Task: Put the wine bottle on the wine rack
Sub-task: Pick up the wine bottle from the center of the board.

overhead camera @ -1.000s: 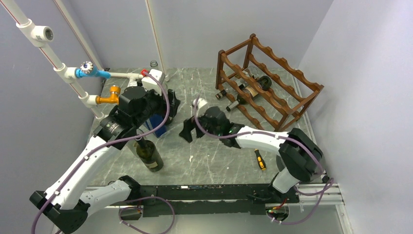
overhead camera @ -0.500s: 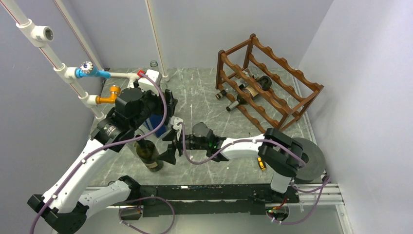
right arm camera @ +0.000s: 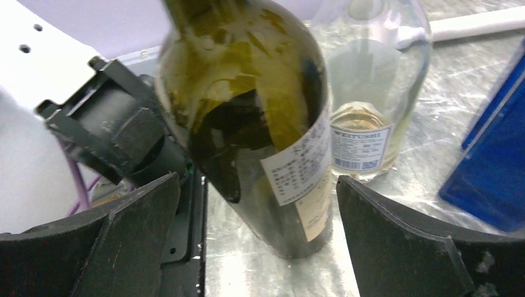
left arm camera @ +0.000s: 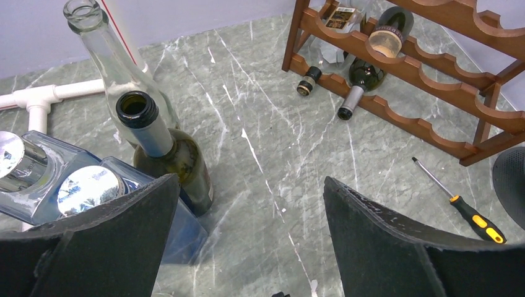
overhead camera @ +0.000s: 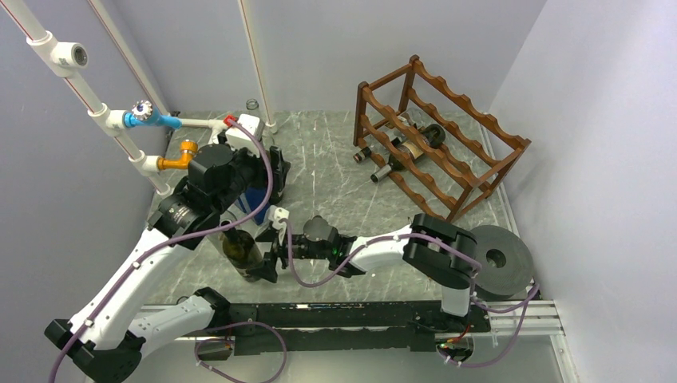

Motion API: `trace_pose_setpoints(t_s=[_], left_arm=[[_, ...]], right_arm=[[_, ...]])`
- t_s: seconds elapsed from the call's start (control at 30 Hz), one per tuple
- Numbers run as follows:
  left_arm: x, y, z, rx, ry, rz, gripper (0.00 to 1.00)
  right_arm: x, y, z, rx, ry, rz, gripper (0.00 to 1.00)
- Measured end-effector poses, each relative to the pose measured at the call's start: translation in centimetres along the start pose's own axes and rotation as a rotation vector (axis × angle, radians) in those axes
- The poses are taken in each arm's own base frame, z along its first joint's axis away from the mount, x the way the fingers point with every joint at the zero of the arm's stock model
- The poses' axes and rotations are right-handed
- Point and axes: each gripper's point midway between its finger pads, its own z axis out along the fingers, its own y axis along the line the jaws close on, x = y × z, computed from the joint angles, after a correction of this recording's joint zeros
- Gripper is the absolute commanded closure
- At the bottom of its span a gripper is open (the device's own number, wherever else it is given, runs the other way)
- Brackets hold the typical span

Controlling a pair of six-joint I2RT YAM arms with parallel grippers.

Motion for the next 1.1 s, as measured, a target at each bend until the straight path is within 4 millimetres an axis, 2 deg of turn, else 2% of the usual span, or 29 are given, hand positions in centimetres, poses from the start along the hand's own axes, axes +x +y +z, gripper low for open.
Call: trace_pose_setpoints(t_s=[0.3, 0.67, 0.87, 1.1], left_arm=[[0.3, 0.0, 0.3, 0.005, 0.012, -0.004, 0.09], [1.0, 1.1, 1.5, -0.005, 0.048, -0.047, 0.10], [1.5, 0.8, 1.9, 0.016, 0.070, -0.052, 0.10], [1.7, 0.9, 2.1, 0.017, 0.077, -0.055, 0.10]], right_arm=[[0.2, -2.1, 0.8, 0.116, -0.021, -0.015, 0.00], [1.1, -2.4, 3.1, 0.094, -0.057, -0.018, 0.00], [1.6, -2.5, 4.1, 0.082, -0.069, -0.019, 0.00], [0.8, -2.8, 5.7, 0.076, -0.094, -0.024, 0.01]])
